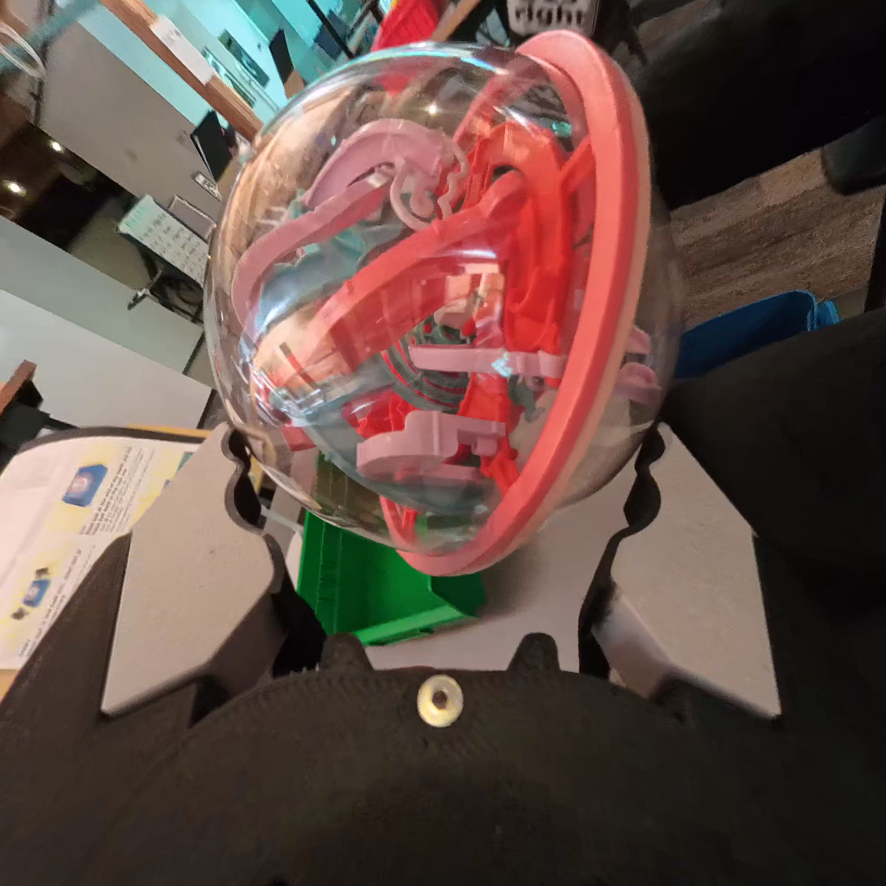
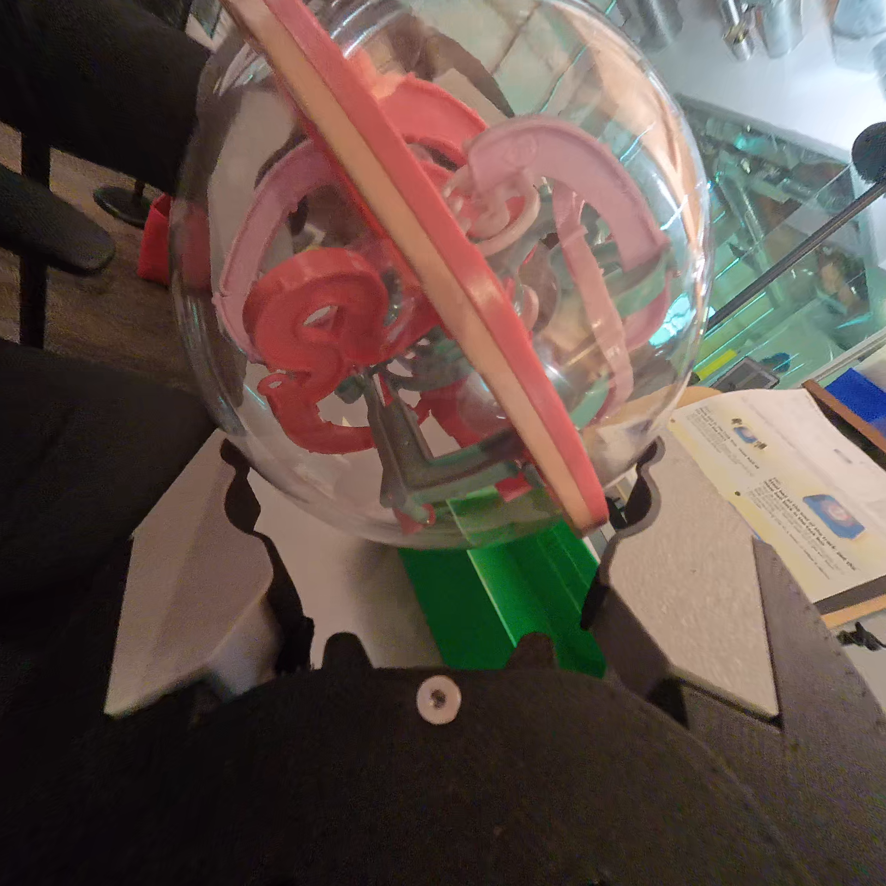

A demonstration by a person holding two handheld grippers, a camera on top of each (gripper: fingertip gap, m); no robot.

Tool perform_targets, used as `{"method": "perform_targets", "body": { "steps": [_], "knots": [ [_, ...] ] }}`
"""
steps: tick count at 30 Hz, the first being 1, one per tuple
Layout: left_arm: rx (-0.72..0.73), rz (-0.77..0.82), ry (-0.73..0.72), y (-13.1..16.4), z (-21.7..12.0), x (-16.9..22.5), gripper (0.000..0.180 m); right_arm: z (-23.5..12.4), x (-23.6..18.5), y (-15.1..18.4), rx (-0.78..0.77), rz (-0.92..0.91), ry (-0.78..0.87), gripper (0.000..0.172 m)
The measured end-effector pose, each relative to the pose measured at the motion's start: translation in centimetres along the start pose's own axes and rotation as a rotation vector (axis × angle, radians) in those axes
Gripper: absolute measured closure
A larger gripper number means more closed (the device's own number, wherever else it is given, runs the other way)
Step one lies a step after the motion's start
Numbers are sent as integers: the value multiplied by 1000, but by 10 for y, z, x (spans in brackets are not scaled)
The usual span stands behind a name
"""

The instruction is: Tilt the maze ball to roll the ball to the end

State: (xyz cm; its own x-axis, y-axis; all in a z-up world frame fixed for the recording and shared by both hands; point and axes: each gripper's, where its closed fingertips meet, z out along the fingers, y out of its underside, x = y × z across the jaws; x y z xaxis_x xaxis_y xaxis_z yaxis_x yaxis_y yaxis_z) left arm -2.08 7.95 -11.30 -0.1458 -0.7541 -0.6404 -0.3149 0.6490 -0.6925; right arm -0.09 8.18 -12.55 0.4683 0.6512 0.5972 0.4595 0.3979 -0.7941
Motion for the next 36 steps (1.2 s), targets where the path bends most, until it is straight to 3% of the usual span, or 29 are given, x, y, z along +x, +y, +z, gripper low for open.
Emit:
{"method": "perform_targets", "body": {
  "steps": [6, 13, 21, 29, 36],
  "knots": [
    [80, -116, 78, -35, -10, -26, 28, -12, 26, -50, 192, 103, -9, 17],
    [65, -51, 84, -81, -31, -69, 28, -20, 65, -105, 296, 61, 39, 17],
    [16, 31, 87, -108, -54, -85, 28, -33, 77, -164, 299, -87, 98, 18],
    [-48, 127, -32, -132, -78, -97, 28, -39, 80, -209, 232, -275, 88, 18],
    [-196, 205, -140, -139, -105, -112, 27, -32, 83, -237, 220, -399, 97, 18]
  ]
}}
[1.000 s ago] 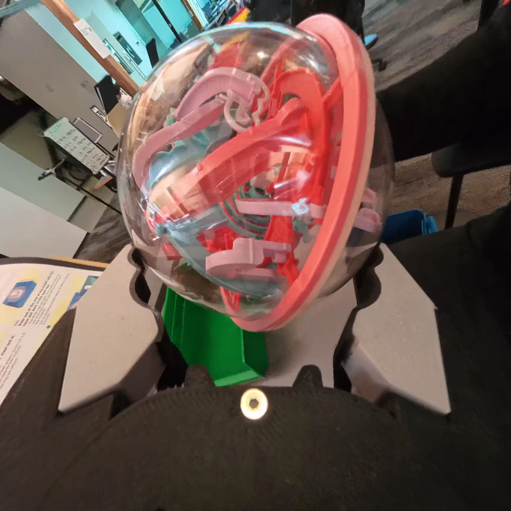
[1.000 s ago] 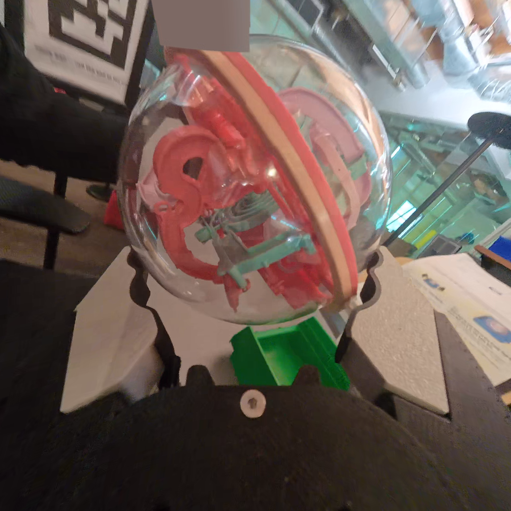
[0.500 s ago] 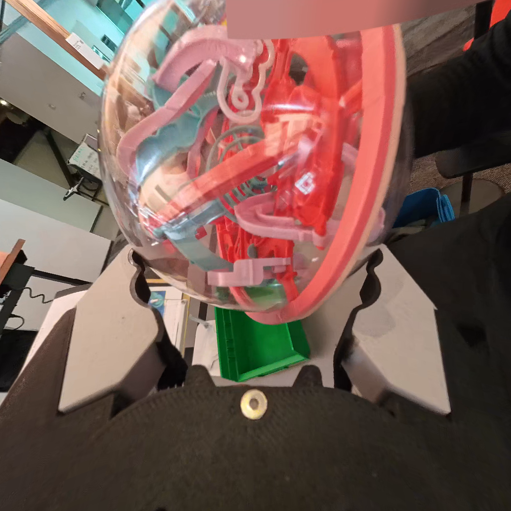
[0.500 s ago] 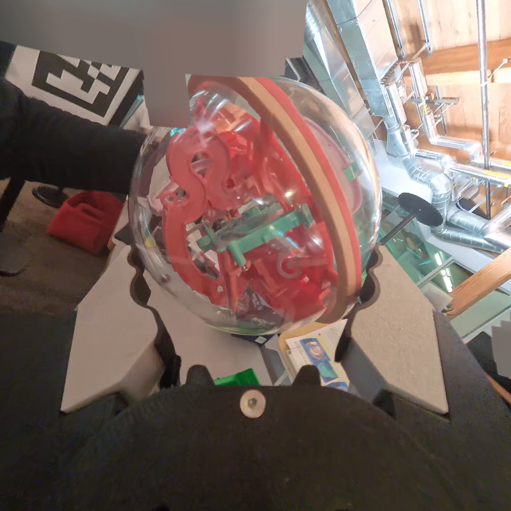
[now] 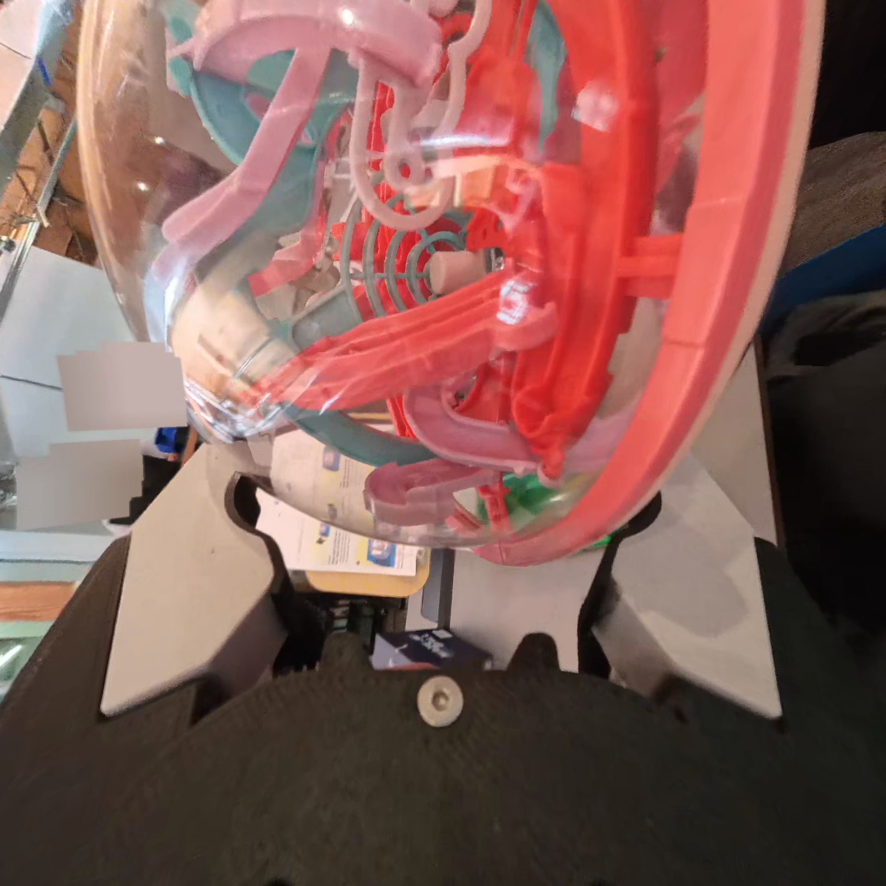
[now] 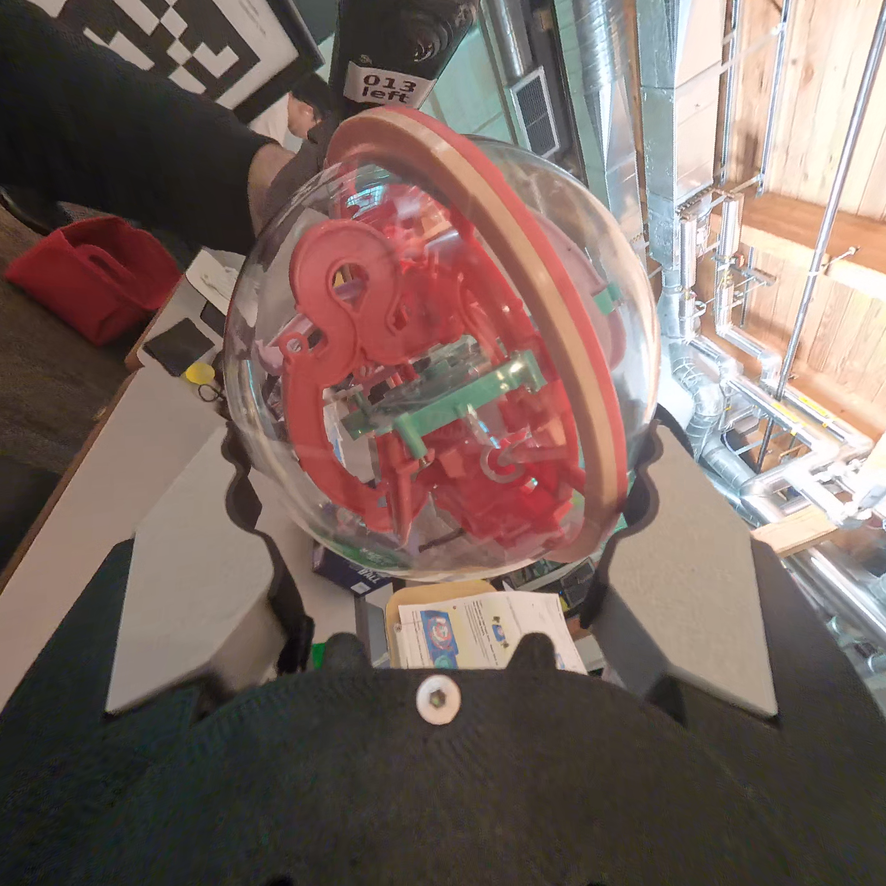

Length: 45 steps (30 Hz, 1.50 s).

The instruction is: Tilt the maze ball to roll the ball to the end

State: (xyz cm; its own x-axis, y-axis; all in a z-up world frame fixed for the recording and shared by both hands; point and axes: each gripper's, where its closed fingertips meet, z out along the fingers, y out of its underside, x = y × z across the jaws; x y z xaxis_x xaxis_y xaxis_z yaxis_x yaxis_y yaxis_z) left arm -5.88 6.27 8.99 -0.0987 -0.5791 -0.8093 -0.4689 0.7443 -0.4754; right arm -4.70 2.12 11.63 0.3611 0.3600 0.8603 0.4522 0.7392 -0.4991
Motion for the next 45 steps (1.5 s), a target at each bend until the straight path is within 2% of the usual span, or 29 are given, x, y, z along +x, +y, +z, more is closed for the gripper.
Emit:
{"method": "perform_targets", "body": {
  "steps": [8, 18, 20, 26, 28, 32, 38, 45],
  "knots": [
    [-195, 69, -95, -7, -48, -21, 28, 22, 13, -30, 169, -30, 17, 18],
    [-496, 187, -188, -38, -111, -35, 28, 35, 24, -80, 450, -45, 74, 18],
    [-509, 139, -182, -48, -118, -33, 28, 32, 26, -90, 523, 10, 31, 18],
    [-455, 74, -213, -106, -138, -37, 27, 24, 41, -125, 739, 171, -86, 19],
    [-452, 89, -232, -123, -142, -39, 27, 29, 42, -130, 782, 214, -128, 15],
    [-476, 83, -241, -148, -144, -38, 27, 34, 39, -142, 877, 303, -213, 20],
    [-554, 33, -252, -159, -144, -41, 27, 32, 41, -151, 956, 369, -275, 20],
    [-659, 16, -245, -160, -137, -43, 27, 41, 36, -148, 952, 411, -346, 20]
  ]
}}
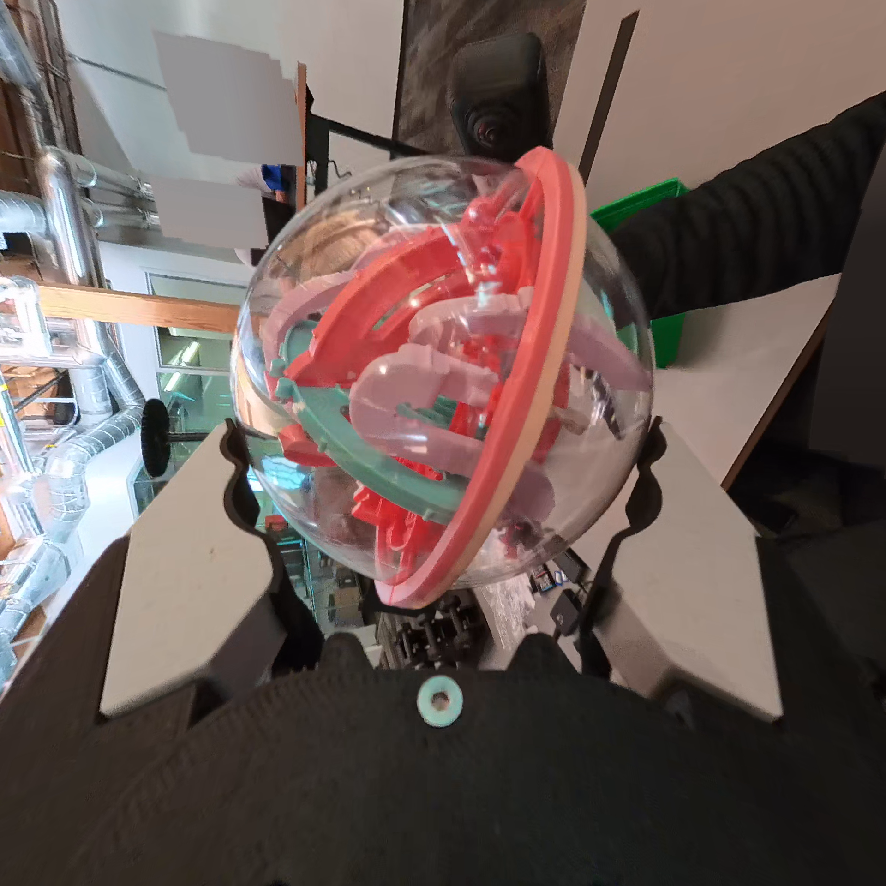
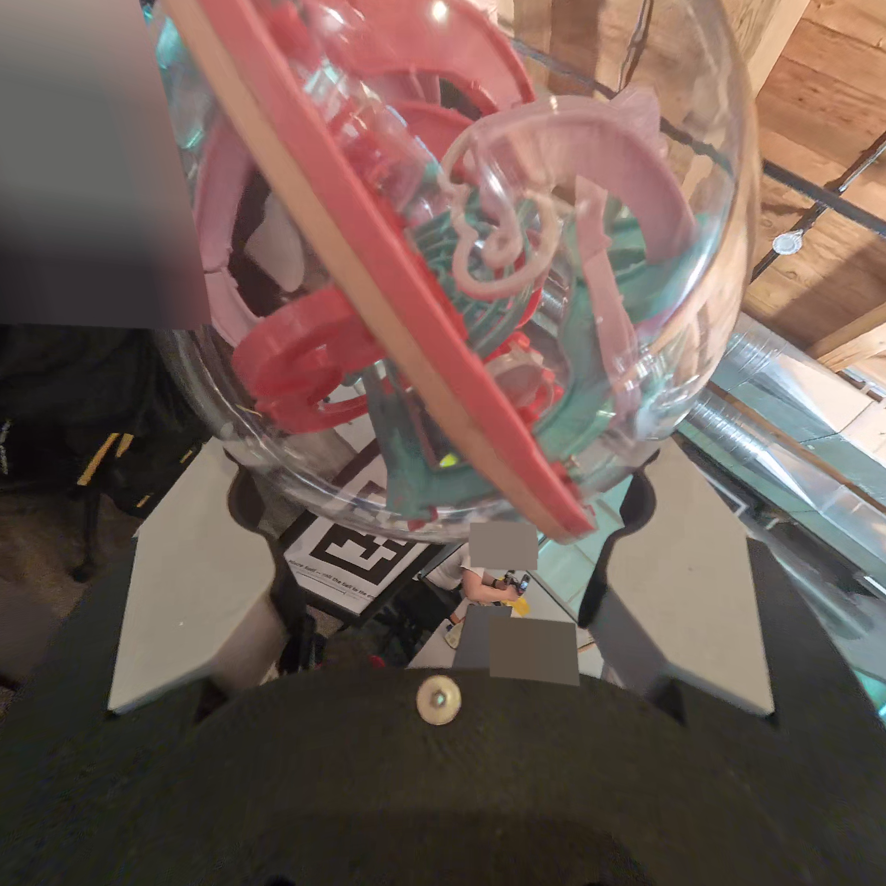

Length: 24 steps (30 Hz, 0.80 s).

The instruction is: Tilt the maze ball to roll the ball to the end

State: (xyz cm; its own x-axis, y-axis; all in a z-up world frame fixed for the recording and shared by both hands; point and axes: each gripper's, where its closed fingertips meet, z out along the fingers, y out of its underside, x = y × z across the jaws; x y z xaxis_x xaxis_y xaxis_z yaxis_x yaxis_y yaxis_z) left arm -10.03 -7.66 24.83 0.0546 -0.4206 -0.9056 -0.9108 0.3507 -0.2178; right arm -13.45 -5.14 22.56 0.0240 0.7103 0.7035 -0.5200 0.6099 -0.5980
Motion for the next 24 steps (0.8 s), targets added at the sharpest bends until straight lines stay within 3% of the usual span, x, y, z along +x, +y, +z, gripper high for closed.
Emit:
{"method": "perform_targets", "body": {
  "steps": [8, 24],
  "knots": [
    [-126, -68, 64, -4, 10, 0, 27, -4, -3, 5, 38, 128, -27, 21],
    [-178, -296, 259, 7, 39, -16, 27, -16, 9, 20, 40, 429, -5, 21]
  ]
}}
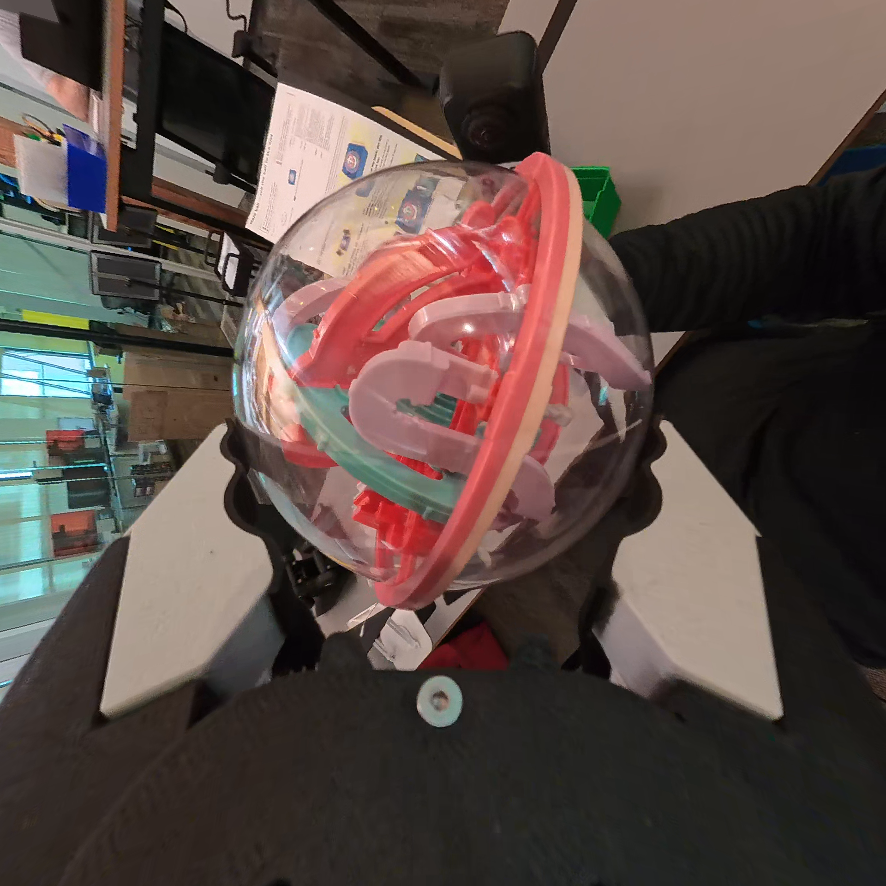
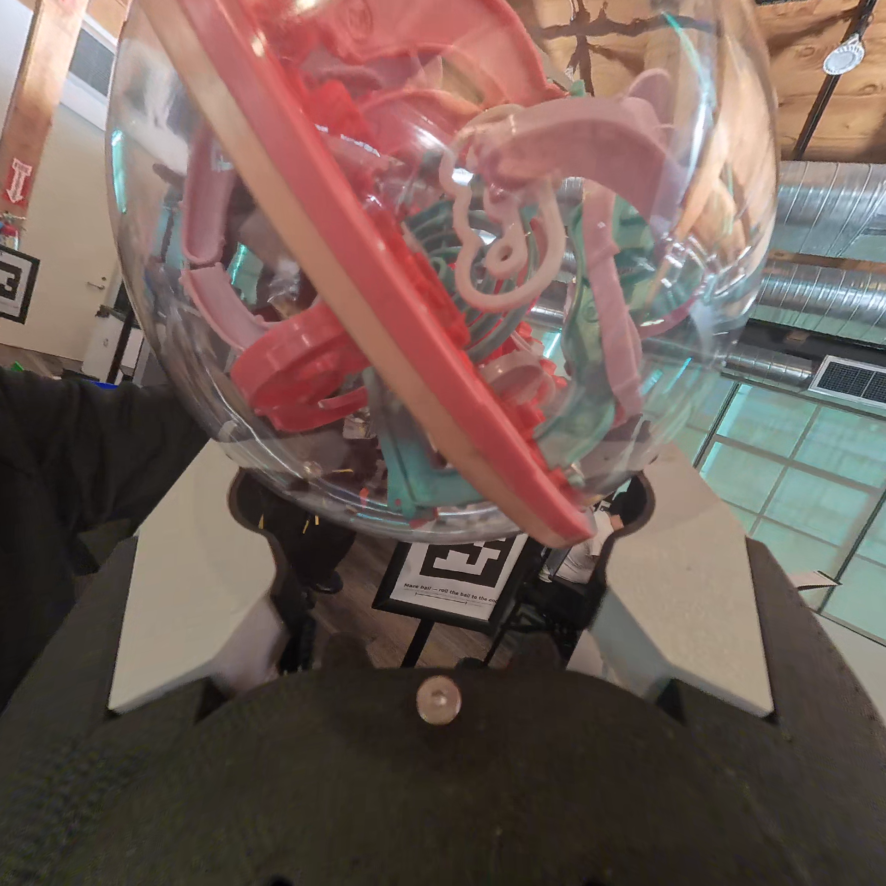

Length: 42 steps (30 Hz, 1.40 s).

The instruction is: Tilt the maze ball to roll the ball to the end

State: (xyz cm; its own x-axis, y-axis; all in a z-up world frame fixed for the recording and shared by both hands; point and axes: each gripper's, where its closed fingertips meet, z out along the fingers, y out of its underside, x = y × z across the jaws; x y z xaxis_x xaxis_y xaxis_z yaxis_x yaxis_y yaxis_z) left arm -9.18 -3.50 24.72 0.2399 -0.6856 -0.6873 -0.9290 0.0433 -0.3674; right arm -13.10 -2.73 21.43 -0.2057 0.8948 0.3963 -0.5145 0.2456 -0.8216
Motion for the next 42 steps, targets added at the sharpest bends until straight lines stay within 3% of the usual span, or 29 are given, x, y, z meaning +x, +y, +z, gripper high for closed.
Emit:
{"method": "perform_targets", "body": {
  "steps": [8, 15, 19, 24, 31, 38, 42],
  "knots": [
    [-16, 32, 2, 4, 6, 0, 27, -3, 4, 6, -11, -26, 26, 21],
    [37, -37, 43, 14, 17, 1, 27, -5, 4, 21, -25, 50, 18, 21],
    [50, -91, 110, 26, 29, -8, 27, -9, 22, 32, -92, -10, 162, 18],
    [109, -177, 220, 29, 41, -21, 27, -22, 42, 22, -101, -78, 293, 15],
    [247, -292, 392, 29, 55, -25, 28, -39, 51, 1, -30, -116, 347, 16],
    [533, -454, 580, 22, 78, -20, 28, -57, 55, -17, 27, -101, 368, 17],
    [666, -468, 597, 16, 87, -23, 28, -66, 59, -14, 3, -114, 410, 17]
  ]
}}
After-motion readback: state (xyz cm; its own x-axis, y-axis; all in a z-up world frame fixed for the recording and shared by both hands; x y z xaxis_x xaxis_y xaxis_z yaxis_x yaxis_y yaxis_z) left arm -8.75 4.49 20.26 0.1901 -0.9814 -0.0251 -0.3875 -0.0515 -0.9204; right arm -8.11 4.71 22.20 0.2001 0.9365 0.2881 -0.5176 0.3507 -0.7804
